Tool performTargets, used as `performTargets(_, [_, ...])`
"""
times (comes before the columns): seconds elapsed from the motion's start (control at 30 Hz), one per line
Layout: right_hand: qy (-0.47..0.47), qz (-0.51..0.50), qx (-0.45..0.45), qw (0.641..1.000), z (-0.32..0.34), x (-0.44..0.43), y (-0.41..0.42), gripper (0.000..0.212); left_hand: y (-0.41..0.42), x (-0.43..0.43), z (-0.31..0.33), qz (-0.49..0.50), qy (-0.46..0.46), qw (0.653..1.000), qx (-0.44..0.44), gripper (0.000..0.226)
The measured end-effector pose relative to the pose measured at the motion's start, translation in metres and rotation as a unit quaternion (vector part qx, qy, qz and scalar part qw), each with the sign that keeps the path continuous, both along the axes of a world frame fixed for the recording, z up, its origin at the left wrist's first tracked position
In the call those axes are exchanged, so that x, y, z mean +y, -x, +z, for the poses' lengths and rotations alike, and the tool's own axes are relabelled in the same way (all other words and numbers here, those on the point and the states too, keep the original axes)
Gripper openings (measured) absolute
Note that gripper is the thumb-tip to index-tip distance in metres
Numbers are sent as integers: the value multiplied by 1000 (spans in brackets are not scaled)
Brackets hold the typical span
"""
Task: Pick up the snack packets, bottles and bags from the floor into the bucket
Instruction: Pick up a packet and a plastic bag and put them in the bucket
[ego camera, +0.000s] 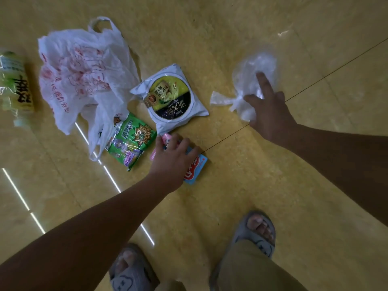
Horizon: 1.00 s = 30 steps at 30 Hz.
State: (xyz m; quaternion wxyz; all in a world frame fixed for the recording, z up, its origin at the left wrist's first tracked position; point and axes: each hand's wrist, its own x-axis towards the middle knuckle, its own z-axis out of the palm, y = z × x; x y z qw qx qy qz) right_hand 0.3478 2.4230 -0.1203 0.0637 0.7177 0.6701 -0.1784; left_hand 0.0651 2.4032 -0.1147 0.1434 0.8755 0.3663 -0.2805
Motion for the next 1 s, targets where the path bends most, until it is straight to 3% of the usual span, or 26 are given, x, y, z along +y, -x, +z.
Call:
performTargets(0.13, [13, 19, 19, 1000, 23, -4, -4, 51, -8, -1, 24, 29, 9, 999, -21, 101])
performTargets(0.33, [27, 19, 44, 998, 77, -10, -5, 51, -14, 3, 87, 71, 8, 996, -59, 99])
performTargets(0.63, [28, -36, 75, 996, 215, -10, 26, 58, -14, 34, 210, 183, -31, 978, -97, 103])
performTargets(1.0, [-12, -50, 106, 993, 381, 14, 68, 57, 8, 75, 373, 208, -91, 963, -146, 103])
